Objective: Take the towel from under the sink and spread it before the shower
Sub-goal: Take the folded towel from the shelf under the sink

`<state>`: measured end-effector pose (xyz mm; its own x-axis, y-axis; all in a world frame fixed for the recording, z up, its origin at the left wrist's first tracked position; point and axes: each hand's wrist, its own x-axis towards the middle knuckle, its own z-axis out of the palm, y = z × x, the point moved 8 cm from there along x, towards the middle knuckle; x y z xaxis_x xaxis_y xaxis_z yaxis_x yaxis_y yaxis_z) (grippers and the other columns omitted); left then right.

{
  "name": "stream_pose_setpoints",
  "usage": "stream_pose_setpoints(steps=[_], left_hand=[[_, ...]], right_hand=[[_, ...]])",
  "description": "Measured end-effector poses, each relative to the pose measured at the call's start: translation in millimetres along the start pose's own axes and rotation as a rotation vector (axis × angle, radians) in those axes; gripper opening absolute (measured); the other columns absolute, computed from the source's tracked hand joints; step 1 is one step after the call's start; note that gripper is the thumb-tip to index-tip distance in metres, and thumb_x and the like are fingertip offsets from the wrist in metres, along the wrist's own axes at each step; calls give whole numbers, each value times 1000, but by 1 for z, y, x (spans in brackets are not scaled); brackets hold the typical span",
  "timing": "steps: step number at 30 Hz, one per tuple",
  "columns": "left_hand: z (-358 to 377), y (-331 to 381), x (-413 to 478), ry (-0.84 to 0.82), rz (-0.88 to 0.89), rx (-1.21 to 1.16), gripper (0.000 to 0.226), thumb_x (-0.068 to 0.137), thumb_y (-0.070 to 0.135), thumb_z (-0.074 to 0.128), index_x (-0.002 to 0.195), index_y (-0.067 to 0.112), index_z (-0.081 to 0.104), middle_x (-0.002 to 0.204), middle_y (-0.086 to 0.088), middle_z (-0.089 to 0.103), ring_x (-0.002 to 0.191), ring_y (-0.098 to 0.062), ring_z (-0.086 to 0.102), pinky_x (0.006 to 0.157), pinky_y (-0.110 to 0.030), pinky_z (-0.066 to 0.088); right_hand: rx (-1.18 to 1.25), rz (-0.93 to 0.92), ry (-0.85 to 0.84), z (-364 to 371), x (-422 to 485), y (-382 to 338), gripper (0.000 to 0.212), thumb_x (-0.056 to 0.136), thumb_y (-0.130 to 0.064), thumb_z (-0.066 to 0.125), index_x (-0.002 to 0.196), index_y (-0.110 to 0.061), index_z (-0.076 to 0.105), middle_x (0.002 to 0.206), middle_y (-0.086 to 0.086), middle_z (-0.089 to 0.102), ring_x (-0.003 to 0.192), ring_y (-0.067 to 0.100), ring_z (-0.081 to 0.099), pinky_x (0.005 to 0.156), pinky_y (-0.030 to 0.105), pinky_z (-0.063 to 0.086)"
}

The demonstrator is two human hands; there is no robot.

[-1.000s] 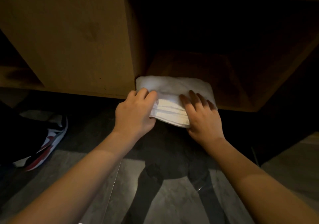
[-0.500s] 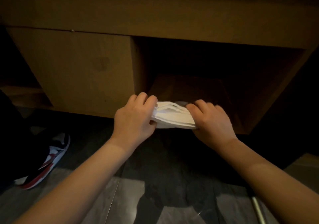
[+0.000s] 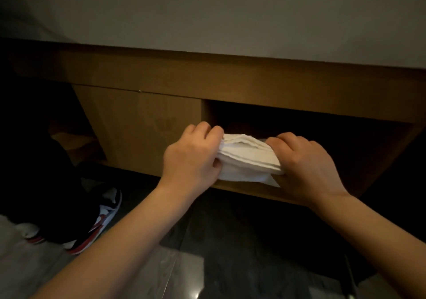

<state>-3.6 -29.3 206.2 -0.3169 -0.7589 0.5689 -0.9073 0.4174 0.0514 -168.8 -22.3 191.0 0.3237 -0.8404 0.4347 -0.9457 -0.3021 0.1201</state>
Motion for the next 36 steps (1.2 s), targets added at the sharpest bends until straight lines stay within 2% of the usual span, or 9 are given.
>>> stream_pose_setpoints(steps=[4,7,12,18,23,27,31,33,36], left_hand=[[-20,-11,5,-26,-8,33,41,68,20,73,106,18,57,99,-1,57,86,-19,52,43,-25,40],[-33,-18,9,-70,-18,46,38,68,19,72,103,19,57,97,-1,56,85,-19,51,42,-23,34],[-58,-31,14,-145,-93,44,37,70,19,70,104,20,55,99,0,55,88,-19,50,44,-32,47],[-112,-47,27,-140,-115,35,36,69,17,71,101,18,56,97,-1,56,85,-19,50,41,-25,39],[-165,-58,46,-152,-173,39,33,73,19,69,103,19,56,100,0,56,89,-20,50,45,-31,47],[-208,-59,66,-155,-182,35,35,71,19,71,103,18,57,99,-1,57,87,-20,51,45,-26,41],[-249,-61,84,-165,-209,36,33,71,17,71,100,17,57,99,-2,58,89,-23,52,46,-35,49],[-269,-60,94,-165,-220,26,33,69,15,71,100,16,58,98,-2,58,89,-23,52,45,-35,48],[-299,-57,112,-164,-229,23,35,67,13,70,100,17,57,98,-2,58,90,-23,53,44,-34,47]], right_hand=[[47,4,-45,-6,11,-10,60,66,-28,81,119,-13,58,109,10,62,88,28,61,67,29,35],[82,2,-79,-14,16,-20,60,67,-28,78,121,-12,57,110,11,62,89,30,60,69,34,42],[121,-2,-103,-41,31,-34,57,70,-31,77,119,-8,58,109,15,62,88,33,60,71,38,45],[161,-42,-133,-86,58,-55,49,72,-24,76,116,-9,60,108,14,62,89,31,61,69,38,46],[198,-36,-128,-138,80,-68,49,70,-18,79,115,-7,62,106,15,65,86,31,62,66,33,42],[200,-38,-151,-180,98,-71,49,68,-17,79,113,-5,63,102,16,65,82,31,62,65,32,42],[193,-41,-157,-225,117,-71,45,64,-12,80,106,-3,67,93,19,66,72,35,62,60,30,35],[188,-49,-166,-248,127,-71,43,62,-11,81,102,-3,68,89,18,66,67,35,60,60,29,31],[184,-44,-199,-279,141,-67,40,65,-11,77,104,-5,66,90,17,65,69,35,59,59,31,32]])
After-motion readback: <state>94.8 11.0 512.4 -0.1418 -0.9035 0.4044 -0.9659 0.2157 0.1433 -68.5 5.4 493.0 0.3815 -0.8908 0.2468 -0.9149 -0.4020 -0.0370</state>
